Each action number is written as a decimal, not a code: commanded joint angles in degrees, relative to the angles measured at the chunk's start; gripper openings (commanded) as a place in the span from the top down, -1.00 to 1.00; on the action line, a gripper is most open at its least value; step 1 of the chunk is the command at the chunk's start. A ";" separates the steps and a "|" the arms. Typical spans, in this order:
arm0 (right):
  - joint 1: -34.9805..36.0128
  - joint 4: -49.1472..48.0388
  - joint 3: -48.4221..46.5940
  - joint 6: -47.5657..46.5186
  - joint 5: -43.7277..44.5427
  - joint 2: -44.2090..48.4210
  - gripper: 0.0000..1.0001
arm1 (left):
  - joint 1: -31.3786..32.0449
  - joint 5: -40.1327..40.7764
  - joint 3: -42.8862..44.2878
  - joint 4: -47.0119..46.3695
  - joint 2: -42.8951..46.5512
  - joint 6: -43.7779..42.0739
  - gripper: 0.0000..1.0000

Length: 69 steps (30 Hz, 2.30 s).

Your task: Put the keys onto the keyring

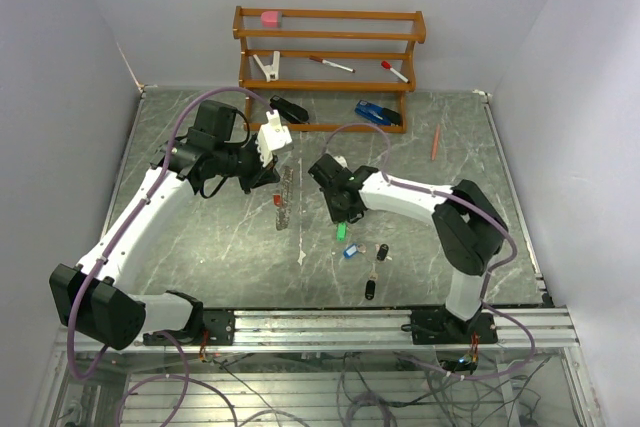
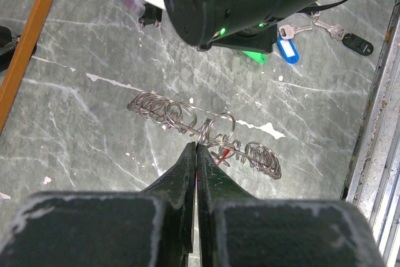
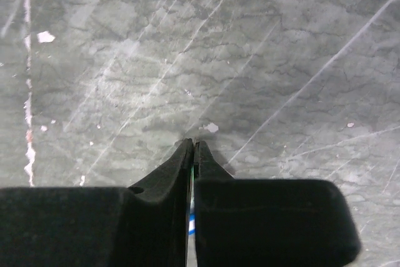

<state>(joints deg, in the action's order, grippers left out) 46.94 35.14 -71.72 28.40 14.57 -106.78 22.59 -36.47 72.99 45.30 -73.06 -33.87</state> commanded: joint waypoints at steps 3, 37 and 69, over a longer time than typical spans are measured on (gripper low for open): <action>-0.59 -4.93 4.88 -2.81 -2.57 8.02 1.00 | -0.35 -2.57 1.62 -0.72 0.64 -0.17 0.86; -10.17 -38.10 18.56 -0.43 -53.08 38.97 1.00 | 9.17 3.24 2.56 0.74 0.03 -0.05 0.86; -1.66 -28.33 7.02 2.81 -32.52 31.81 1.00 | 9.67 -1.81 5.78 -0.91 -1.83 11.18 0.86</action>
<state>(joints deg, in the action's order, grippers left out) 44.53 4.91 -62.15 32.73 -20.97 -74.30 31.75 -35.24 76.34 47.29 -75.07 -26.85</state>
